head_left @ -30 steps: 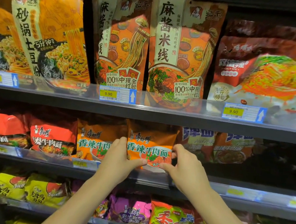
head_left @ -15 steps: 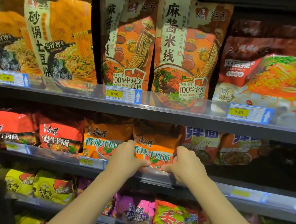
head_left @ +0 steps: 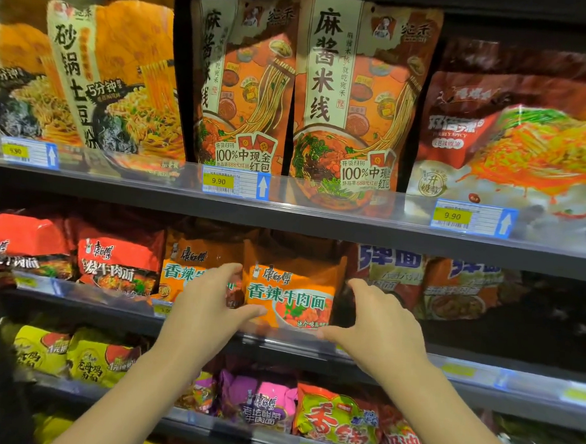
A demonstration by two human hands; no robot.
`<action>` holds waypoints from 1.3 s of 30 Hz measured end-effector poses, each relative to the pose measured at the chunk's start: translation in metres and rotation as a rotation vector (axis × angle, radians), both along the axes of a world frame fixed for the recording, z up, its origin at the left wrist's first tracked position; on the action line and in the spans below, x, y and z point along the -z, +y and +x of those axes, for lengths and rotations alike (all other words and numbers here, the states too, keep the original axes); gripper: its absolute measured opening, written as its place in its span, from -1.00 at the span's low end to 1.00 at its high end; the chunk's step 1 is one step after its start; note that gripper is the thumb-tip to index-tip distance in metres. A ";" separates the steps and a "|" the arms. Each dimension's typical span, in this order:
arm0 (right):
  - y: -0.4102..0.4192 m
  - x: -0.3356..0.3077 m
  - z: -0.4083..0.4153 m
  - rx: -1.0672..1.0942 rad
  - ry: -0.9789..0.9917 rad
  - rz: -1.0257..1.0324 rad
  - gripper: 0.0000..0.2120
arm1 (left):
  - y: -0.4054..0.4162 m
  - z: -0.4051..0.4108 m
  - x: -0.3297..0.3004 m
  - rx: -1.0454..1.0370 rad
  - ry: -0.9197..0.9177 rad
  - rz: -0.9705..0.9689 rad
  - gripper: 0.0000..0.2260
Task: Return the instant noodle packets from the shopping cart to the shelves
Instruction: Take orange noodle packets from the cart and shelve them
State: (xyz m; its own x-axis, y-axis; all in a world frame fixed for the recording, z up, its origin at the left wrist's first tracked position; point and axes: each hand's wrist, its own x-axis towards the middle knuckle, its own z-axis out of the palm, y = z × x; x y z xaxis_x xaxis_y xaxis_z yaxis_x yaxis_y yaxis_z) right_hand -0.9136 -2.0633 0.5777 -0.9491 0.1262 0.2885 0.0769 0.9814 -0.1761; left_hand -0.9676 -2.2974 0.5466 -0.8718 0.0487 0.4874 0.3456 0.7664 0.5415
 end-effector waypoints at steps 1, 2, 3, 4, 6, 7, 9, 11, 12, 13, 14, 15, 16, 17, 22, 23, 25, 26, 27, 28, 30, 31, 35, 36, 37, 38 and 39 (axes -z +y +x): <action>0.002 0.000 0.003 -0.003 -0.021 0.033 -0.14 | -0.003 0.005 0.001 -0.006 0.030 -0.044 -0.21; 0.004 0.002 0.007 0.000 -0.046 0.058 -0.10 | -0.005 0.010 0.004 0.002 0.053 -0.095 -0.19; 0.006 0.003 0.010 0.006 -0.071 0.070 -0.07 | -0.006 0.015 0.007 0.023 0.059 -0.144 -0.17; 0.009 0.004 0.012 0.013 -0.089 0.074 -0.05 | -0.005 0.021 0.009 0.053 0.053 -0.187 -0.15; 0.012 0.007 0.019 0.034 -0.114 0.075 -0.02 | 0.001 0.029 0.013 0.114 0.040 -0.273 -0.12; 0.013 0.008 0.024 0.045 -0.130 0.074 -0.01 | 0.006 0.032 0.013 0.146 0.028 -0.318 -0.11; 0.012 0.013 0.036 0.078 -0.162 0.065 0.01 | 0.015 0.038 0.015 0.214 -0.005 -0.381 -0.07; 0.012 0.016 0.051 0.126 -0.180 0.045 0.02 | 0.022 0.041 0.015 0.280 -0.030 -0.454 -0.01; 0.013 0.018 0.060 0.156 -0.194 0.032 0.02 | 0.024 0.042 0.014 0.312 -0.040 -0.491 0.01; 0.014 0.019 0.069 0.193 -0.209 0.024 0.03 | 0.025 0.043 0.013 0.343 -0.055 -0.522 0.03; 0.014 0.020 0.079 0.229 -0.219 0.018 0.04 | 0.026 0.044 0.012 0.373 -0.072 -0.552 0.05; 0.014 0.021 0.089 0.263 -0.229 0.010 0.04 | 0.026 0.046 0.011 0.399 -0.086 -0.584 0.06; 0.016 0.021 0.100 0.302 -0.241 0.000 0.05 | 0.027 0.047 0.011 0.429 -0.089 -0.609 0.07; 0.019 0.023 0.114 0.346 -0.260 -0.005 0.05 | 0.031 0.050 0.012 0.461 -0.093 -0.621 0.07; 0.037 0.036 0.183 0.543 -0.325 -0.044 0.07 | 0.063 0.073 0.022 0.625 -0.121 -0.673 0.08; 0.044 0.039 0.200 0.574 -0.327 -0.047 0.07 | 0.075 0.083 0.025 0.660 -0.124 -0.680 0.08; 0.059 0.045 0.232 0.637 -0.329 -0.043 0.07 | 0.102 0.101 0.032 0.718 -0.123 -0.694 0.07; 0.068 0.047 0.249 0.672 -0.327 -0.050 0.07 | 0.118 0.112 0.035 0.752 -0.114 -0.707 0.07; 0.077 0.049 0.267 0.704 -0.326 -0.070 0.07 | 0.134 0.123 0.037 0.788 -0.101 -0.727 0.06; 0.089 0.052 0.286 0.739 -0.328 -0.091 0.08 | 0.150 0.136 0.038 0.826 -0.087 -0.745 0.06; 0.114 0.058 0.325 0.810 -0.324 -0.131 0.09 | 0.186 0.162 0.041 0.893 -0.078 -0.787 0.05; 0.128 0.062 0.346 0.842 -0.324 -0.150 0.10 | 0.206 0.175 0.042 0.923 -0.085 -0.799 0.04; 0.193 0.078 0.437 0.959 -0.327 -0.222 0.18 | 0.297 0.239 0.048 1.027 -0.072 -0.864 0.03; 0.208 0.081 0.456 0.988 -0.328 -0.239 0.20 | 0.318 0.255 0.048 1.050 -0.067 -0.873 0.04; 0.233 0.083 0.490 1.029 -0.328 -0.250 0.21 | 0.355 0.282 0.051 1.088 -0.057 -0.866 0.04; 0.250 0.085 0.514 1.053 -0.327 -0.251 0.20 | 0.381 0.300 0.054 1.113 -0.053 -0.864 0.03; 0.265 0.086 0.533 1.070 -0.329 -0.251 0.19 | 0.403 0.316 0.055 1.136 -0.048 -0.856 0.04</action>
